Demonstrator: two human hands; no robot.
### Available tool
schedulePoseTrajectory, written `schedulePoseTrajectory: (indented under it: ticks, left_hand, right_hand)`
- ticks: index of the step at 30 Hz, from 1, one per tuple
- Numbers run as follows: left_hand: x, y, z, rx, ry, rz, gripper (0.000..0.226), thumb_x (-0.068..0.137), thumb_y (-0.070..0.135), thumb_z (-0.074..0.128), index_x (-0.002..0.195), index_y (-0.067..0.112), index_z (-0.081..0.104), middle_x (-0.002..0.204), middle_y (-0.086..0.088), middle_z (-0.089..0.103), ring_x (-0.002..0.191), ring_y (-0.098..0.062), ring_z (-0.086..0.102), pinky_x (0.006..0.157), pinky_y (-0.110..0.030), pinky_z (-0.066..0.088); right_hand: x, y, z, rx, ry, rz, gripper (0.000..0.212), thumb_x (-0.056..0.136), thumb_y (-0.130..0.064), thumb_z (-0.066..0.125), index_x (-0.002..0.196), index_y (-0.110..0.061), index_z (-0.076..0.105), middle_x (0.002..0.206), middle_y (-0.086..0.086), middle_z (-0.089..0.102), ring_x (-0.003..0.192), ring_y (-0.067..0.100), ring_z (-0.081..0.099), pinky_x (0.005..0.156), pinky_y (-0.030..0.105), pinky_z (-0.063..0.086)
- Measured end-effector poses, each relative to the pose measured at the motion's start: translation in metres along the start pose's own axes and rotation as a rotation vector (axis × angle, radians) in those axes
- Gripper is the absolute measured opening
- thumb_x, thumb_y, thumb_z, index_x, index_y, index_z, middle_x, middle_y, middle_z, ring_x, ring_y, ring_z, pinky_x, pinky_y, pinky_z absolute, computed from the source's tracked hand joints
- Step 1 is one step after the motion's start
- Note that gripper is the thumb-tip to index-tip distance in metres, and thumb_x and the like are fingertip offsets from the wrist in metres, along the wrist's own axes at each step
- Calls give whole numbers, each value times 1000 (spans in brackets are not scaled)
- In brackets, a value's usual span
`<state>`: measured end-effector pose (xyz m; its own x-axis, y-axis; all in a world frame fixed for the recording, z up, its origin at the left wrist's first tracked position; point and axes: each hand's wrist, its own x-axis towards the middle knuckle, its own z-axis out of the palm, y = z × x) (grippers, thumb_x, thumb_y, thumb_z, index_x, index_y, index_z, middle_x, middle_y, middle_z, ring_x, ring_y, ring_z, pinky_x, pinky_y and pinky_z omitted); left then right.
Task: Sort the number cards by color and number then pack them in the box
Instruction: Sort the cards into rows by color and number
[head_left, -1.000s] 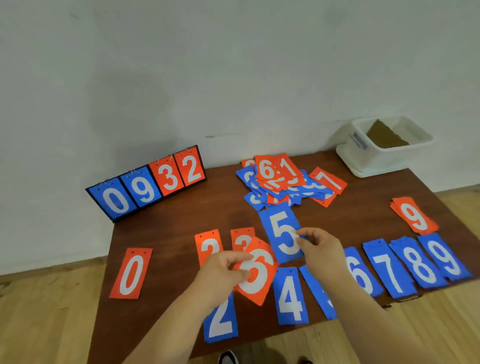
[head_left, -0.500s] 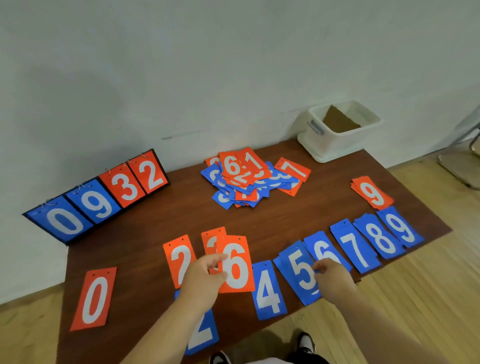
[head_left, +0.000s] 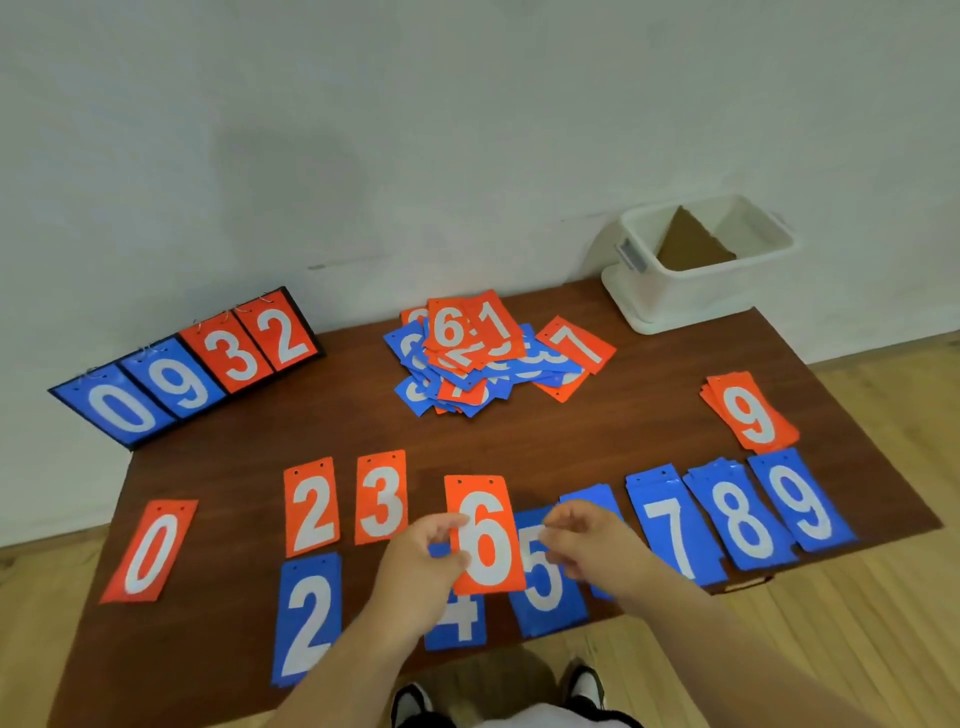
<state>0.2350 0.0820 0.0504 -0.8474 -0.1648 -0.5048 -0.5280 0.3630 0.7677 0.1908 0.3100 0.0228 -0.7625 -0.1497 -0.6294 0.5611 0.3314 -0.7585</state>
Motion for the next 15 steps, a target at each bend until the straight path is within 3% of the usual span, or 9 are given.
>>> schedulePoseTrajectory:
  ticks: [4,7,11,13,15]
  left_hand:
    - [-3,26,51,-39,-32,24,41,93,9,72,121,37,66,120,18,61,108,-2,59,77,-13,52]
    - [-3,39,72,-23,-43,57,41,93,8,71,124,33,67,118,18,61,101,3,60,74,-11,51]
    - [10,55,72,27,-73,57,37,94,14,71,125,34,63,118,13,64,87,-1,65,65,-12,54]
    - [23,57,63,133,-38,54,37,96,18,68,128,36,60,120,16,61,94,1,60,62,-9,49]
    - [38,55,50,228,-4,68,37,97,24,67,132,35,59,118,18,59,100,1,57,71,-13,47]
  right_hand:
    - [2,-10,-25,96,-86,-36,15,93,-22,73,107,-22,67,105,-1,76,95,18,74,77,31,63]
    - [13,-9,-43,-44,-2,-81,16,92,-17,73,102,-28,68,109,-4,73,97,15,72,71,27,61]
    - [40,-16,-66,-109,89,-139,16,91,-13,73,100,-26,68,105,-2,72,95,17,70,80,40,62]
    - [58,-25,-78,-200,148,-163,15,92,-16,72,103,-26,67,108,-4,68,98,16,66,85,36,59]
    - [78,-31,-88,-273,195,-161,16,94,-17,71,107,-25,66,108,-3,66,94,16,63,85,33,57]
